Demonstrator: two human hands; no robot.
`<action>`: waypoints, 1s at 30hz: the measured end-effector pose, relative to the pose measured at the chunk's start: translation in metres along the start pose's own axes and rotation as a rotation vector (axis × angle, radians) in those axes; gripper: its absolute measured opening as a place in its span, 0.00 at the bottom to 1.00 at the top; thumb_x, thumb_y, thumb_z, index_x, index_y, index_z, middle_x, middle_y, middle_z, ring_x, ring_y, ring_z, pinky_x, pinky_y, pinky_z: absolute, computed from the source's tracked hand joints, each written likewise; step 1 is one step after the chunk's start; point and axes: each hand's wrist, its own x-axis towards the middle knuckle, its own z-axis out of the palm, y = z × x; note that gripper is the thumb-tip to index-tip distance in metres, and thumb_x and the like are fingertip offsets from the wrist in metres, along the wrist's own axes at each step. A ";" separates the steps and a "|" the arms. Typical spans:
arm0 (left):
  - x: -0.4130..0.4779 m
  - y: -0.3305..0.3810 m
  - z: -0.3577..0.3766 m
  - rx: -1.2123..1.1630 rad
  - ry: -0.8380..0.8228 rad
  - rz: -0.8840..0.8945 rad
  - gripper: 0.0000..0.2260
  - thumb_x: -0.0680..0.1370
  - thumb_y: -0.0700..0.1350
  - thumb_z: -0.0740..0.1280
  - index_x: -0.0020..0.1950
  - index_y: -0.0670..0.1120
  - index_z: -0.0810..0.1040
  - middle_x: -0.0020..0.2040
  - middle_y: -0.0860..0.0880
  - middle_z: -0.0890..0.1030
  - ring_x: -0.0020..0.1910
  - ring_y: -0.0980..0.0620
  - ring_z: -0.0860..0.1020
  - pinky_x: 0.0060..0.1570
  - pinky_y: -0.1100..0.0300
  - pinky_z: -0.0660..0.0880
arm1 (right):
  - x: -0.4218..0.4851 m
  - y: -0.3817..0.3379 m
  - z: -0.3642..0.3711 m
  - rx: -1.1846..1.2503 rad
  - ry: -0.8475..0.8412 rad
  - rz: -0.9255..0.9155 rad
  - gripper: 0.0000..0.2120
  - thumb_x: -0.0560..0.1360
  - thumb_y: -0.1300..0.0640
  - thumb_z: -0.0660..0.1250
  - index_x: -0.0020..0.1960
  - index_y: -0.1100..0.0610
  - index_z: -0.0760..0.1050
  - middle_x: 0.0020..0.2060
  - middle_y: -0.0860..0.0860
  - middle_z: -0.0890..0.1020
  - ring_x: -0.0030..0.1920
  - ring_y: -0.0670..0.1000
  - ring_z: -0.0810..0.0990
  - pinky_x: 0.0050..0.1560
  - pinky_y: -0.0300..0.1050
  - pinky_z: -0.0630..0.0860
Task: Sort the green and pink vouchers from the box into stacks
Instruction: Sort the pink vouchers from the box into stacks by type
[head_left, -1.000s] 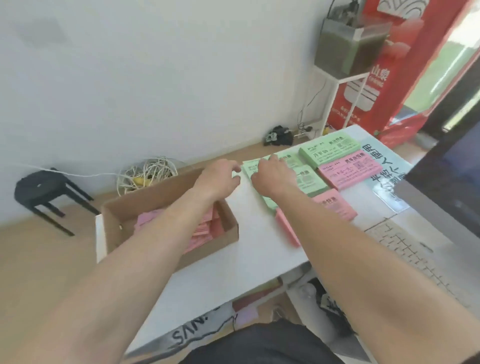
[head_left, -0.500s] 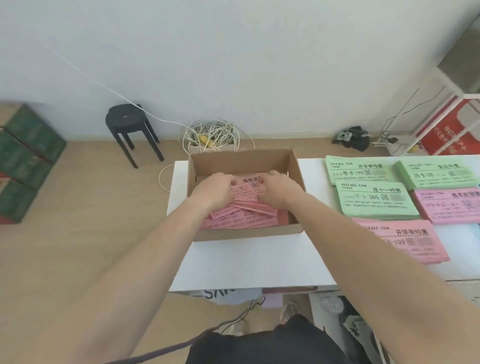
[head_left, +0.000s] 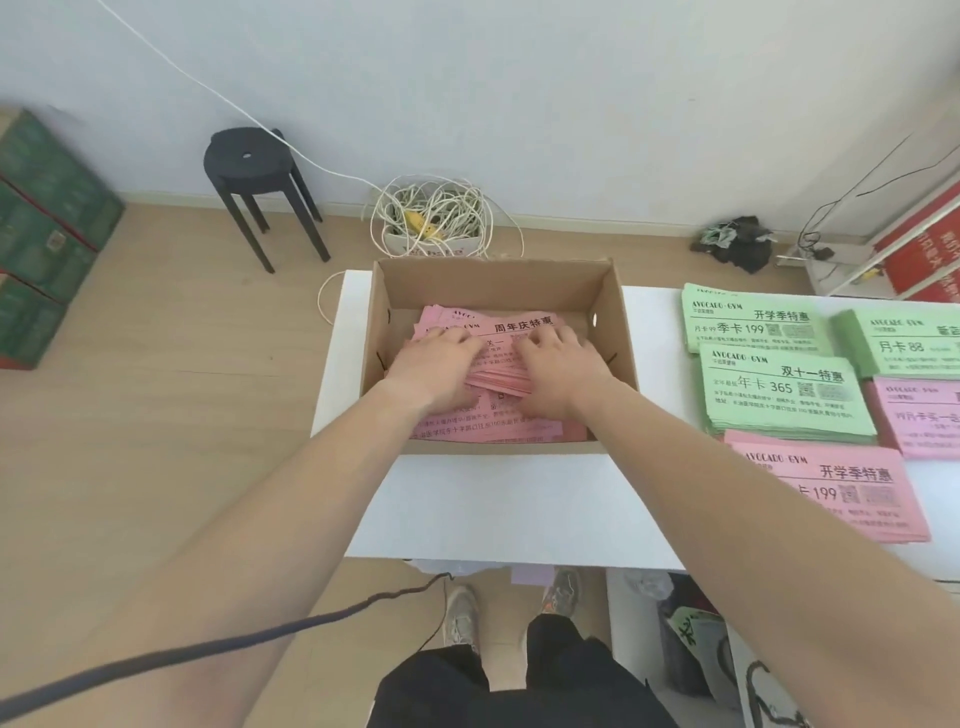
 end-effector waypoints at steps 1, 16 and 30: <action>0.000 -0.001 -0.002 -0.003 0.018 -0.003 0.33 0.73 0.53 0.73 0.76 0.53 0.66 0.73 0.50 0.69 0.72 0.45 0.67 0.65 0.45 0.72 | 0.001 0.001 -0.001 0.002 0.005 -0.003 0.37 0.72 0.42 0.72 0.75 0.53 0.64 0.71 0.57 0.67 0.73 0.61 0.64 0.72 0.62 0.66; 0.008 0.000 -0.005 0.030 0.097 -0.036 0.25 0.76 0.47 0.67 0.73 0.53 0.70 0.67 0.51 0.75 0.65 0.46 0.75 0.57 0.48 0.77 | 0.022 0.005 0.006 -0.039 0.172 -0.074 0.21 0.77 0.62 0.63 0.69 0.56 0.68 0.68 0.56 0.70 0.68 0.61 0.70 0.63 0.58 0.73; 0.020 0.009 -0.022 0.161 0.425 -0.073 0.11 0.78 0.42 0.63 0.59 0.50 0.78 0.47 0.49 0.82 0.47 0.43 0.81 0.38 0.55 0.65 | 0.026 0.034 -0.046 0.012 0.150 -0.136 0.16 0.77 0.63 0.60 0.63 0.52 0.74 0.56 0.54 0.81 0.57 0.59 0.80 0.45 0.51 0.75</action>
